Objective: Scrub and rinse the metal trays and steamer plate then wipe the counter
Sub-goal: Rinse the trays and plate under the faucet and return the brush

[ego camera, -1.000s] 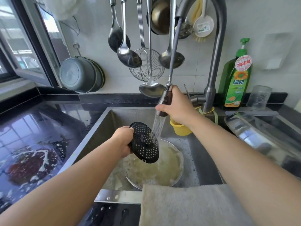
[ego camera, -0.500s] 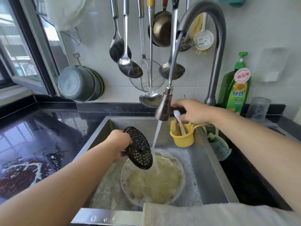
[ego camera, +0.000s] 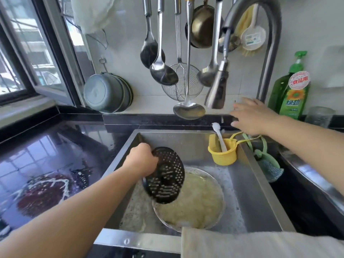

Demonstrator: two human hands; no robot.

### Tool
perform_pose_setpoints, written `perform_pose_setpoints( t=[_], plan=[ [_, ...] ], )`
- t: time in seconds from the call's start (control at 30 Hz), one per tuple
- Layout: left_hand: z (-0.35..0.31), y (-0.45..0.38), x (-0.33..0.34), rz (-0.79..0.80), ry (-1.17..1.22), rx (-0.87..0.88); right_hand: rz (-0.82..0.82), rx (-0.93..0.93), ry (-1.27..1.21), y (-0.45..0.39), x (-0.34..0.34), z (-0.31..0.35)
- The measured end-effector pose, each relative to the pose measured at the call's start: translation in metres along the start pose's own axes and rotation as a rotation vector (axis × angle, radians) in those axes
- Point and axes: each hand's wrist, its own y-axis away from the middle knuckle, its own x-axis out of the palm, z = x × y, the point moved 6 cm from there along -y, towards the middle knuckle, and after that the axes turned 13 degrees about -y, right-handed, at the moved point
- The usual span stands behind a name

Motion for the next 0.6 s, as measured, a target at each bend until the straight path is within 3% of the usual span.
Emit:
perform_pose_setpoints(
  t=[0.13, 0.3, 0.47, 0.6],
  plan=[
    [0.004, 0.012, -0.004, -0.068, -0.119, -0.066, -0.05, 0.044, -0.076, 0.079, -0.009, -0.029],
    [-0.029, 0.029, 0.011, 0.06, 0.286, -0.119, -0.056, 0.224, -0.261, 0.185, -0.009, -0.077],
    [-0.093, 0.086, 0.028, 0.232, 0.56, -0.124, 0.091, 0.302, -0.305, 0.245, 0.038, -0.068],
    [-0.136, 0.111, 0.045, 0.354, 0.67, -0.103, -0.116, 0.238, -0.214, 0.252, 0.04, -0.055]
  ],
)
